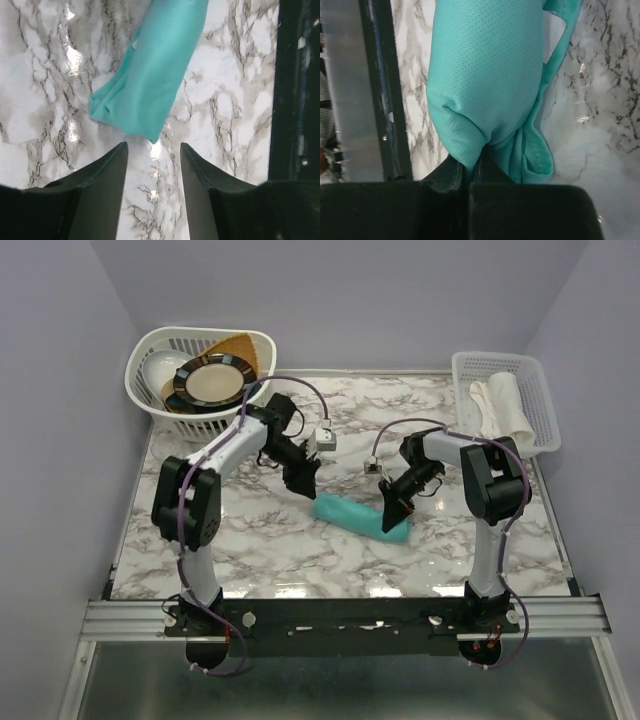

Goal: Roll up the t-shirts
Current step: Roll the T-shirt to the center of the board.

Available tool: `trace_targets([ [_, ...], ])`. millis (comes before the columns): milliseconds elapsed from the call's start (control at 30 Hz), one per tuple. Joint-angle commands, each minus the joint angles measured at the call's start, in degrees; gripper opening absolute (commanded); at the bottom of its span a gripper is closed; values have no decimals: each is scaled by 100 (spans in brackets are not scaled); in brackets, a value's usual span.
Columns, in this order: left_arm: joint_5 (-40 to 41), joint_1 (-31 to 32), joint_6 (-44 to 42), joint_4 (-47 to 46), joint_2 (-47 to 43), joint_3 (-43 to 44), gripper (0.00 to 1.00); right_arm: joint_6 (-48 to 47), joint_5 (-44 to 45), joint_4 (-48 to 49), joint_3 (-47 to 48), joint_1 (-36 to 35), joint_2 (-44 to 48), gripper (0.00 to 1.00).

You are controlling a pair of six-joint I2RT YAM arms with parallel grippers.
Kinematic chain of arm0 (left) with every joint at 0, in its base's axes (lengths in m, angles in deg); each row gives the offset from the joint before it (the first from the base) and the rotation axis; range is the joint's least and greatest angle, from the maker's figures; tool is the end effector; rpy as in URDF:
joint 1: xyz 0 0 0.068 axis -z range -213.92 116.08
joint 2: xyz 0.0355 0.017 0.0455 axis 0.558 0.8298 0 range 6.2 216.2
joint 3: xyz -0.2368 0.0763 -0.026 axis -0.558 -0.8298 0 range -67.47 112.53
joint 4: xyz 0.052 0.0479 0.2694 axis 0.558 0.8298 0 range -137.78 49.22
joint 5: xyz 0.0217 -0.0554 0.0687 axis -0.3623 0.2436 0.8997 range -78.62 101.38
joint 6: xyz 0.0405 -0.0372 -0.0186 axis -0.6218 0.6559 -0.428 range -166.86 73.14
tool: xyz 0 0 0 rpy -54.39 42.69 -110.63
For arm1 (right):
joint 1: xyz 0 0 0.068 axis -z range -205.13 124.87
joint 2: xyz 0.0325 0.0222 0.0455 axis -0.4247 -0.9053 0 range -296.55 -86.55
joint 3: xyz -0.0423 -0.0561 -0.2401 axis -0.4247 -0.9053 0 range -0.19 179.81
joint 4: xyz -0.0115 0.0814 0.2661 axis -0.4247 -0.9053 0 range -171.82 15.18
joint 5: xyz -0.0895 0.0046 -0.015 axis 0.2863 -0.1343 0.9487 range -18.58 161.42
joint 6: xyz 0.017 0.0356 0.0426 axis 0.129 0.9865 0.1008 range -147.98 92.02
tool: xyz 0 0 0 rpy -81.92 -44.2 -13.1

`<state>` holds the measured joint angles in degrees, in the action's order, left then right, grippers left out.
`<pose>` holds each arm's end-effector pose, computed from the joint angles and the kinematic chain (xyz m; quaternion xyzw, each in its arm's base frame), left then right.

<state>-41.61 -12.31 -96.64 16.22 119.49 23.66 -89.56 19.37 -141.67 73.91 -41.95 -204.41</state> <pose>0.3485 -0.1738 0.1919 0.5340 0.7177 -0.4252 0.1375 0.3053 0.1267 0.0944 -0.4979 0.7347 0.4604 0.0158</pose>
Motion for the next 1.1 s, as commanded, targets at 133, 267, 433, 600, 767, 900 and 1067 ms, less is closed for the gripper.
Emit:
trace_targets([
  [133, 2424, 1468, 496, -5301, -2698, -3610, 67, -65, -437, -1014, 341, 372, -817, 1],
  [267, 2233, 1759, 968, -5505, -2244, -3533, 63, -82, -578, -1190, 438, 495, -1027, 1],
  [433, 1995, 1733, 2366, -5109, -1452, -2628, 52, -100, -552, -1217, 412, 539, -1063, 1],
  [600, 1758, 1724, 2780, -5153, -951, -2400, 49, -117, -508, -1190, 403, 566, -1081, 1],
  [767, 1731, 1724, 2982, -5047, -441, -2179, 46, -144, -534, -1243, 438, 583, -1134, 1],
  [900, 1494, 1742, 3097, -4898, -133, -2004, 45, -109, -534, -1156, 412, 592, -1081, 13],
  [1067, 1335, 1742, 3106, -4731, 131, -1845, 43, 330, -455, -602, 175, 653, -590, 100],
])
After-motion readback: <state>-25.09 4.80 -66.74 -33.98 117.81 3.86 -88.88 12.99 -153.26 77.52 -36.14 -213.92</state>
